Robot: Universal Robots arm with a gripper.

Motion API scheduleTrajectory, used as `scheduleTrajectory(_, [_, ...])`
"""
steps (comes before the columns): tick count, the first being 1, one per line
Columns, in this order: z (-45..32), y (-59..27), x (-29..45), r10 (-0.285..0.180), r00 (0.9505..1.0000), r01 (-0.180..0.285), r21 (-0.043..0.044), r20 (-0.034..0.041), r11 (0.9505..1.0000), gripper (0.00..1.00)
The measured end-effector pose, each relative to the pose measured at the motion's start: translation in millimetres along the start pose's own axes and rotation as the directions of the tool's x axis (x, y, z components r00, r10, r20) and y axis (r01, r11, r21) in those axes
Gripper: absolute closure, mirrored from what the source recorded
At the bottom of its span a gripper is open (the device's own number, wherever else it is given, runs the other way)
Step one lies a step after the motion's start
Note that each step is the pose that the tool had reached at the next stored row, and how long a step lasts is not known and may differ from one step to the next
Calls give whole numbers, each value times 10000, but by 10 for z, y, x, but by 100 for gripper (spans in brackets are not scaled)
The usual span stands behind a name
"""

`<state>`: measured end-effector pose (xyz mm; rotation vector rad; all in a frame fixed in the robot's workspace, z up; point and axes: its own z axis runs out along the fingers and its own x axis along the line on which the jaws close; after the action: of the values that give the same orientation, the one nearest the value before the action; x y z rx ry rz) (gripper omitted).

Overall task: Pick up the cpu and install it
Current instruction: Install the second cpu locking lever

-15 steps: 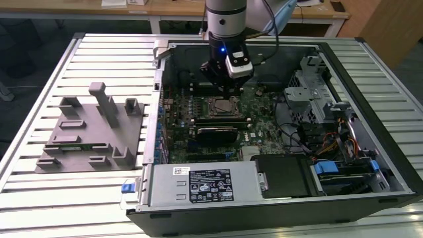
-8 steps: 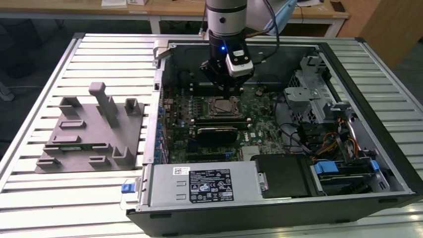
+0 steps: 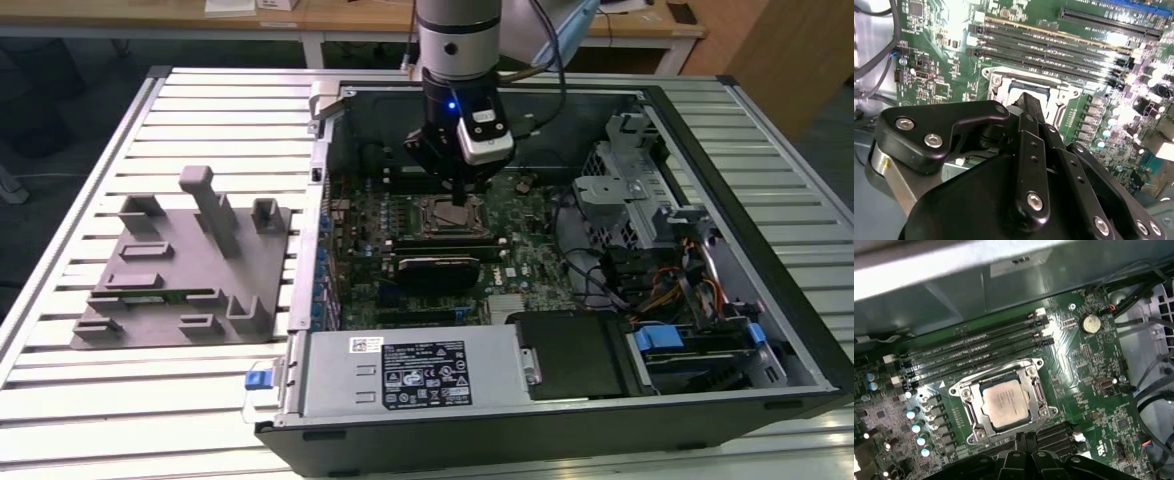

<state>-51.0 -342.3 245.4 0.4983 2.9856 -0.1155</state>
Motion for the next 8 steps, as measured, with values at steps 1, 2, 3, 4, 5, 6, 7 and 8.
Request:
scheduleTrajectory(1, [1, -13, -4, 2, 10000, -2, -30, -11, 10000, 89])
scheduleTrajectory(2, [3, -26, -8, 4, 10000, -4, -59, -22, 10000, 89])
scheduleTrajectory(3, [5, -38, -12, 3, 10000, -4, -91, -33, 10000, 89])
scheduleTrajectory(4, [8, -49, -16, 2, 10000, -3, -128, -45, 9999, 89])
scheduleTrajectory(5, [10, -59, -19, -1, 10000, 0, -161, -55, 9999, 89])
scheduleTrajectory(6, [14, -70, -22, -2, 10000, 1, -197, -67, 9998, 89])
scheduleTrajectory(7, [17, -82, -26, -4, 10000, 3, -222, -75, 9998, 89])
scheduleTrajectory(8, [21, -94, -30, -8, 10000, 6, -242, -82, 9997, 89])
